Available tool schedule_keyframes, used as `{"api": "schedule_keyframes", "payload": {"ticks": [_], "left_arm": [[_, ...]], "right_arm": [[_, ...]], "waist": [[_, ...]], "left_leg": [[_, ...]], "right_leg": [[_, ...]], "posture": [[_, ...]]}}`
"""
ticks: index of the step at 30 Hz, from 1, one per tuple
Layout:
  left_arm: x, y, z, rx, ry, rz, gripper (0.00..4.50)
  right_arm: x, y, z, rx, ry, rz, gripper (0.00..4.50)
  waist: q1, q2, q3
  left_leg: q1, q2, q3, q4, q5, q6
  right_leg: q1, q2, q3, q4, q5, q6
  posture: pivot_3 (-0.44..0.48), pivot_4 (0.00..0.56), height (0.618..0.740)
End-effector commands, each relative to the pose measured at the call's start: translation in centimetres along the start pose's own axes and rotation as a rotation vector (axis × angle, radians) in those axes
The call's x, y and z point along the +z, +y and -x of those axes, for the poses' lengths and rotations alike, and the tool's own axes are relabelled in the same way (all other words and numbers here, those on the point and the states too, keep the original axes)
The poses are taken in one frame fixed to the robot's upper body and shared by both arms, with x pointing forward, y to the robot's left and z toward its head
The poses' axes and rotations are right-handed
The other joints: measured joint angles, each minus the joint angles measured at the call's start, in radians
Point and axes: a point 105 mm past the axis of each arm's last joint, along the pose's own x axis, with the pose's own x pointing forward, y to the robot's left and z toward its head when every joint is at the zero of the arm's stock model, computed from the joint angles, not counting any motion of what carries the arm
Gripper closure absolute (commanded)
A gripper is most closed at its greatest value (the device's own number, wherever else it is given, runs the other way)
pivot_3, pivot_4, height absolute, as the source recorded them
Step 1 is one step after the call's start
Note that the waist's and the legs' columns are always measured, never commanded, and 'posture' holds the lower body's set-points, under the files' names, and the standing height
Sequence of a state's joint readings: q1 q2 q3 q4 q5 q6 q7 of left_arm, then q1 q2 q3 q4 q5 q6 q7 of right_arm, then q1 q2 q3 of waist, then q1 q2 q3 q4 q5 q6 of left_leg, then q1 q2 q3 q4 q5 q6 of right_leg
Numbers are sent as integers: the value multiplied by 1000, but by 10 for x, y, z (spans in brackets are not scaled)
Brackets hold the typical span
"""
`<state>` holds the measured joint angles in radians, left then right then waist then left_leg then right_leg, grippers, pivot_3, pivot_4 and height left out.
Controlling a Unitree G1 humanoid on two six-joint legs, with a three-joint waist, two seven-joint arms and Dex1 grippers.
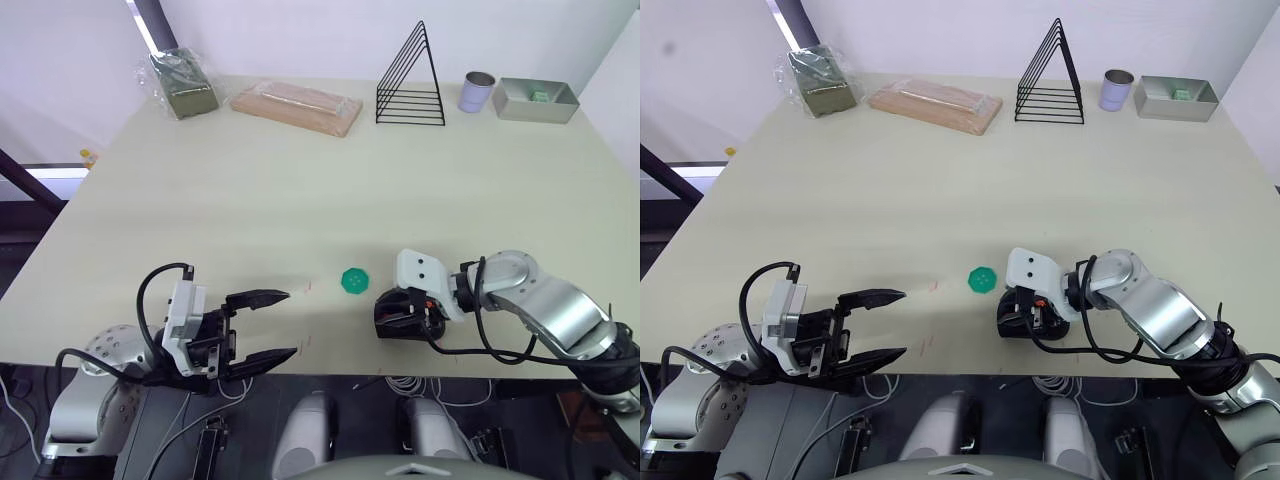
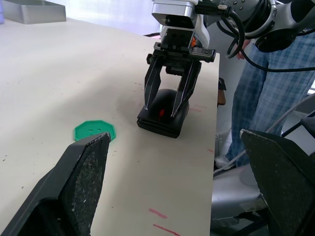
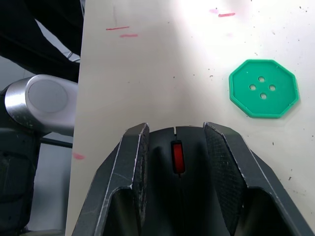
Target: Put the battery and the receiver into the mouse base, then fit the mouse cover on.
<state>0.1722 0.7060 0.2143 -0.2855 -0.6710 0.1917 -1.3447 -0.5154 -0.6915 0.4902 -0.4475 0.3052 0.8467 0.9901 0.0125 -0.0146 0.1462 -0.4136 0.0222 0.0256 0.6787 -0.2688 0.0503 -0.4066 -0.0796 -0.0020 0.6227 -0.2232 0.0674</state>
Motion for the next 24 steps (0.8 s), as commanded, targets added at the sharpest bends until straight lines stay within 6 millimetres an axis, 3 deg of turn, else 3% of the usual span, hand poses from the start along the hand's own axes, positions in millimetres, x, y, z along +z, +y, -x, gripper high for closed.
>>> {"api": "schedule_keyframes", "payload": {"ticks": [1,8,13,18,22,24], "left_arm": [[3,-2,-2,-14,-11,-20,0],[1,-3,-2,-11,-12,-16,0],[1,-3,-2,-10,-12,-16,0],[1,-3,-3,-8,-14,-16,0],[2,-4,-2,-8,-13,-15,0],[2,-4,-2,-10,-13,-12,0]], "right_arm": [[-3,-3,-2,-16,26,13,2657],[-22,3,-7,21,106,-26,2657],[-25,2,-9,14,105,-40,2657],[10,-7,3,-38,-116,19,2657],[32,-1,31,-56,-235,37,2657],[34,5,43,-68,-262,40,2657]], "waist": [[0,0,0],[1,-1,-1],[2,-2,-2],[1,-2,-2],[1,0,0],[3,-1,-1]], "left_leg": [[0,0,0,0,0,0],[1,0,0,0,0,0],[1,0,0,0,0,0],[1,0,-1,0,0,0],[1,0,0,0,0,0],[0,0,-1,0,0,0]], "right_leg": [[0,0,0,0,0,0],[1,0,0,0,0,0],[1,0,0,0,0,0],[1,0,-1,0,0,0],[1,0,0,0,0,0],[1,0,-1,0,0,0]], "posture": [[0,150,740],[0,150,740],[0,150,740],[0,150,740],[0,150,740],[0,150,740]]}}
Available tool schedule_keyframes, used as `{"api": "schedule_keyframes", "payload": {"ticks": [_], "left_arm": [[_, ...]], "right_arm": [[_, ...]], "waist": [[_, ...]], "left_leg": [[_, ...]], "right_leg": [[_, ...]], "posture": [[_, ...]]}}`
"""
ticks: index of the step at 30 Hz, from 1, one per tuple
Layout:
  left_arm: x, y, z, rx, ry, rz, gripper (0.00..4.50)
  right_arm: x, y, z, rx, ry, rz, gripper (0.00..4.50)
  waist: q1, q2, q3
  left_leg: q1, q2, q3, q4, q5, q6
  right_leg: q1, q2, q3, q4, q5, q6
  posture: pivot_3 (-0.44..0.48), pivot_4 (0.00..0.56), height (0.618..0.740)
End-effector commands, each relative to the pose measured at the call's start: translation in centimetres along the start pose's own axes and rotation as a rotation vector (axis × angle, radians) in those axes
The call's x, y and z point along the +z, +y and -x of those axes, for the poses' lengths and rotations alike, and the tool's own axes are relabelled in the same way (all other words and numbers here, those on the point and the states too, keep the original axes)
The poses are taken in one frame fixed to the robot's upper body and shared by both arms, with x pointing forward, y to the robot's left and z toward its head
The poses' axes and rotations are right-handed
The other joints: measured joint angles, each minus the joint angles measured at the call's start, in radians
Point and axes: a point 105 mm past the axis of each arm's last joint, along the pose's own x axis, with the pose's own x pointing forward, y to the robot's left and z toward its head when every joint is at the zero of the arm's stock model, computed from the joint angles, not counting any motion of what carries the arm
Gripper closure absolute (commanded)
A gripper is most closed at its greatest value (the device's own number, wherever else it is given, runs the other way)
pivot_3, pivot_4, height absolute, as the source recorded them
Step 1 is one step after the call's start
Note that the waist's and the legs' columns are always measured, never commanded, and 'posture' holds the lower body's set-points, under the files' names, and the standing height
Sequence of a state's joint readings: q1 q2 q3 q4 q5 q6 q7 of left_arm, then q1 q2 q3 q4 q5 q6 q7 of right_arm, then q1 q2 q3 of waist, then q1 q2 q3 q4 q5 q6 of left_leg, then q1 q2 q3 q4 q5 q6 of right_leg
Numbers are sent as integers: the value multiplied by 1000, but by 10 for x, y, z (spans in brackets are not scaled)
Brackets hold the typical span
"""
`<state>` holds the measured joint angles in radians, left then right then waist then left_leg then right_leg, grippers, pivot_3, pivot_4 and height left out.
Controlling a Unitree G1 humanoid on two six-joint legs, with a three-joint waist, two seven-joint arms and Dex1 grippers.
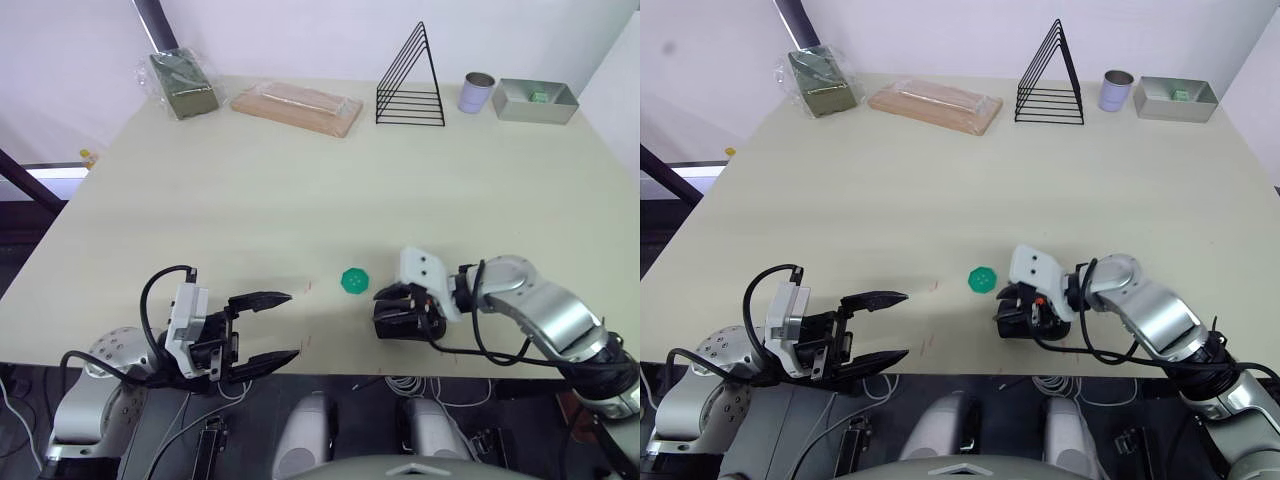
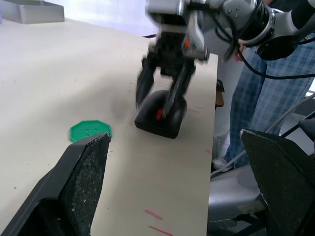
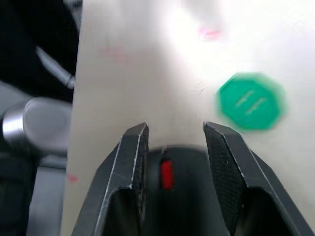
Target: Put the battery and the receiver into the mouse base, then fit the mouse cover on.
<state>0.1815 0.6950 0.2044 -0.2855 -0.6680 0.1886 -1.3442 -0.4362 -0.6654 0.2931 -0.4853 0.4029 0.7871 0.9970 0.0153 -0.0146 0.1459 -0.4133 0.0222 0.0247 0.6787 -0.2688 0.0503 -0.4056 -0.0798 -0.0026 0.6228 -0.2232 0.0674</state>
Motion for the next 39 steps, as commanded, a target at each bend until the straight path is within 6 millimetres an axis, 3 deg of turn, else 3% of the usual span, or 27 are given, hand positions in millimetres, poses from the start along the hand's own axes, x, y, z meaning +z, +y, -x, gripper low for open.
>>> {"api": "schedule_keyframes", "payload": {"ticks": [1,4,7,23,33,39], "left_arm": [[5,-2,0,-8,-7,-25,0],[5,-2,-1,-13,-8,-24,0],[5,0,-2,-19,-9,-23,0],[6,0,-2,-22,-8,-15,0],[5,1,-2,-18,-7,-12,0],[4,3,-2,1,-12,1,0]], "right_arm": [[17,11,20,-12,-70,45,2657],[12,16,28,-37,-82,31,2657],[13,23,35,-48,-246,-1,2657],[-59,13,43,-303,-364,-107,2657],[-96,14,25,-314,-334,-140,2657],[-116,21,8,-285,-307,-176,2657]], "waist": [[0,-1,-1],[-2,-2,-1],[-2,-1,-1],[-1,-1,-1],[-2,-1,-1],[-6,-4,-3]], "left_leg": [[0,0,0,0,0,0],[0,0,-1,0,0,0],[0,0,0,0,0,0],[1,0,0,0,0,0],[2,0,0,0,0,0],[18,2,2,-6,0,0]], "right_leg": [[0,0,0,0,0,0],[0,0,-1,0,0,0],[0,0,0,0,0,0],[1,1,0,0,0,0],[2,2,0,0,0,0],[13,2,2,0,-3,-3]], "posture": [[0,150,740],[0,150,740],[0,150,740],[0,150,740],[0,150,740],[0,150,740]]}}
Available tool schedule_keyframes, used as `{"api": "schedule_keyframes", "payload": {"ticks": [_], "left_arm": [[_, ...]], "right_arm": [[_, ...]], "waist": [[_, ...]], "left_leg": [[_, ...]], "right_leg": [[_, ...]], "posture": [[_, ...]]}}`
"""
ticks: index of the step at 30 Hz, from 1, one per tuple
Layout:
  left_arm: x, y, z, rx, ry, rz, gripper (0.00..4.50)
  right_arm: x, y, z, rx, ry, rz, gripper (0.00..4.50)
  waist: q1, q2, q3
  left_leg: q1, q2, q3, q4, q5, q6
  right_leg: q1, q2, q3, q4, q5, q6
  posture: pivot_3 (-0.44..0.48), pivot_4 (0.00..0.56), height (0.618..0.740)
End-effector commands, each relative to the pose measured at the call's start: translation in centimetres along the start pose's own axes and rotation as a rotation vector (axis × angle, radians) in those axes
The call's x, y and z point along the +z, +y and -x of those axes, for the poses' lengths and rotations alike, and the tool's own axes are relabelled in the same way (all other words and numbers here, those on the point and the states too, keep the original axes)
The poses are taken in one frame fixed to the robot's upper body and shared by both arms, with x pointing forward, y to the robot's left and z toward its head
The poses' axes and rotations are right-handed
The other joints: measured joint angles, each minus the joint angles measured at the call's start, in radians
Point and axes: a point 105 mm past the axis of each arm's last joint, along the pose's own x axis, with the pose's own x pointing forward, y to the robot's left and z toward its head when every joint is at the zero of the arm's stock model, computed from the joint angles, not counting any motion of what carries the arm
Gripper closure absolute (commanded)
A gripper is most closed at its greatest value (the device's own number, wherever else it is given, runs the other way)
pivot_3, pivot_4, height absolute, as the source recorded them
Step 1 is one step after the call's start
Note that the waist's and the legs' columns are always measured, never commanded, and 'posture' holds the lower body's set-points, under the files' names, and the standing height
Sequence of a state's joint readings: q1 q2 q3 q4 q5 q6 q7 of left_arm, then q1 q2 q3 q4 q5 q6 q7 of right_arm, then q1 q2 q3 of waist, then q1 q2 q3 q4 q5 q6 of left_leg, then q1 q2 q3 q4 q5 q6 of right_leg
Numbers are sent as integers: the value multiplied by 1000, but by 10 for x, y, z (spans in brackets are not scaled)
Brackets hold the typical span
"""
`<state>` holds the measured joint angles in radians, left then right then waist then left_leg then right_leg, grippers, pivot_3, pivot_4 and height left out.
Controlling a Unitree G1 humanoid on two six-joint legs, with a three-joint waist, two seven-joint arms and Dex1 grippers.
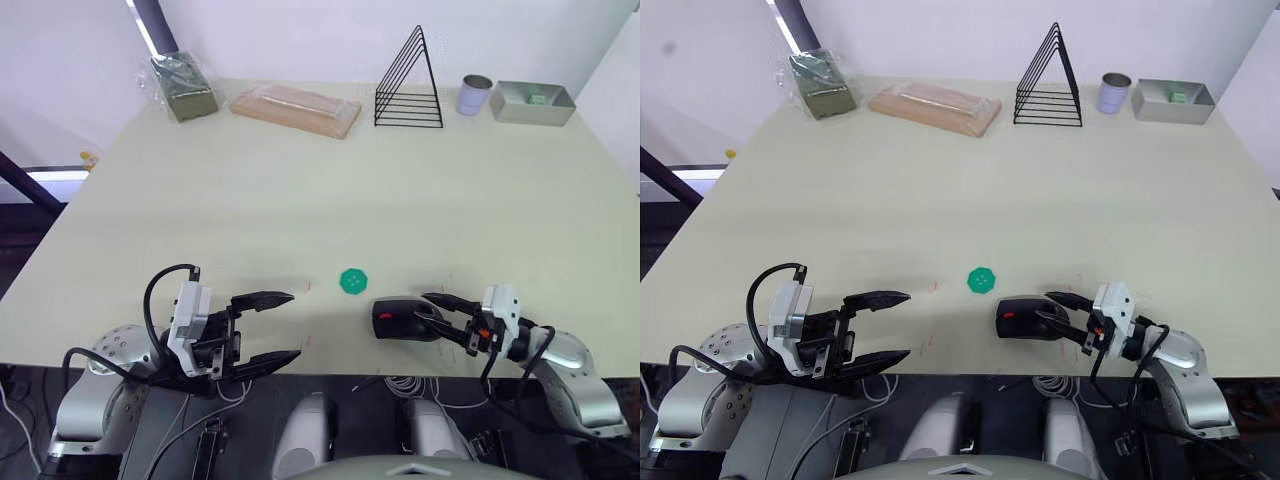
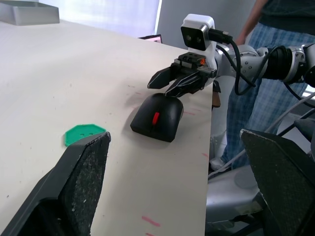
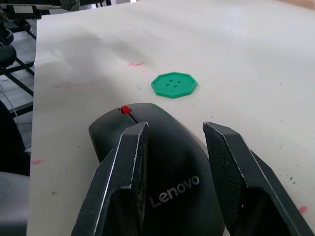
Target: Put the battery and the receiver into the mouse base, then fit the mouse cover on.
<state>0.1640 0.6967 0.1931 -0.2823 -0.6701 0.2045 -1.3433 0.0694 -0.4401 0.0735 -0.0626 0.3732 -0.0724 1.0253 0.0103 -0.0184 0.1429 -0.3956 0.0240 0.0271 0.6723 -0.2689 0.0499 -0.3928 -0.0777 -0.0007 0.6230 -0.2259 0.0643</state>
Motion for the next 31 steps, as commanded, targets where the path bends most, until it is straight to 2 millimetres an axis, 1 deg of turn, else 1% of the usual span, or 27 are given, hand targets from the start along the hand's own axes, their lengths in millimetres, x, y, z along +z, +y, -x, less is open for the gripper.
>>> {"api": "schedule_keyframes", "payload": {"ticks": [1,2,4,6,7,8,10,12,14,17,21,23,26,31], "left_arm": [[3,2,0,14,-9,-8,0],[3,2,1,15,-6,-9,0],[2,3,2,29,2,-16,0],[0,6,3,58,16,-5,0],[-1,6,3,62,18,0,0],[-4,9,4,88,31,15,0],[-7,12,4,120,46,26,0],[-9,14,6,144,60,42,0],[-11,15,7,163,62,49,0],[-13,16,9,194,69,70,0],[-19,16,13,238,90,99,0],[-21,15,15,248,98,97,0],[-24,14,17,261,103,109,0],[-28,14,20,285,133,117,0]], "right_arm": [[-27,9,1,17,91,-45,2657],[-27,9,1,14,89,-42,2657],[-16,3,3,-23,72,-5,2657],[5,-4,6,-52,36,35,2657],[13,-4,7,-55,23,36,2657],[26,-5,10,-58,10,42,2657],[43,-3,16,-50,0,38,2657],[52,-1,23,-50,17,47,2657],[56,-2,34,-75,38,41,2657],[58,-4,60,-126,105,38,1879],[55,-4,99,-196,205,34,22],[54,-3,110,-221,231,35,22],[51,-1,117,-240,246,24,22],[46,1,118,-258,248,5,22]], "waist": [[-1,0,-1],[-2,-1,-1],[-2,-2,-2],[-1,-2,-2],[0,-2,-2],[1,0,-1],[4,4,2],[5,5,2],[5,3,2],[7,4,2],[6,4,3],[4,3,3],[3,3,3],[6,3,4]], "left_leg": [[0,0,0,0,0,0],[1,0,0,-1,0,0],[1,1,0,-1,0,0],[1,2,0,-2,0,0],[1,2,0,-2,0,0],[1,2,0,-2,0,0],[0,1,1,-2,0,0],[-1,0,1,-1,0,0],[-1,0,1,-2,0,0],[-1,0,0,-2,0,0],[-2,-1,1,-2,0,0],[-2,-1,1,-2,0,0],[-1,0,1,-2,0,0],[-3,0,1,-2,0,0]], "right_leg": [[0,0,0,0,0,0],[0,0,0,0,0,-1],[0,1,0,1,-1,-2],[0,2,0,1,-1,-2],[0,2,0,1,-1,-2],[0,1,0,1,-1,-2],[-1,-1,1,1,-1,-2],[-2,-1,1,1,-1,-2],[-2,-2,0,1,-1,-2],[-2,-2,0,1,-1,-2],[-2,-4,0,0,-1,-2],[-2,-4,0,0,-1,-2],[-2,-2,0,0,-1,-2],[-3,-3,0,0,-1,-2]], "posture": [[0,150,740],[0,150,740],[0,150,740],[0,150,740],[0,150,740],[0,150,740],[0,150,740],[0,150,740],[0,150,740],[0,150,740],[0,150,740],[0,150,740],[0,150,740],[0,150,740]]}}
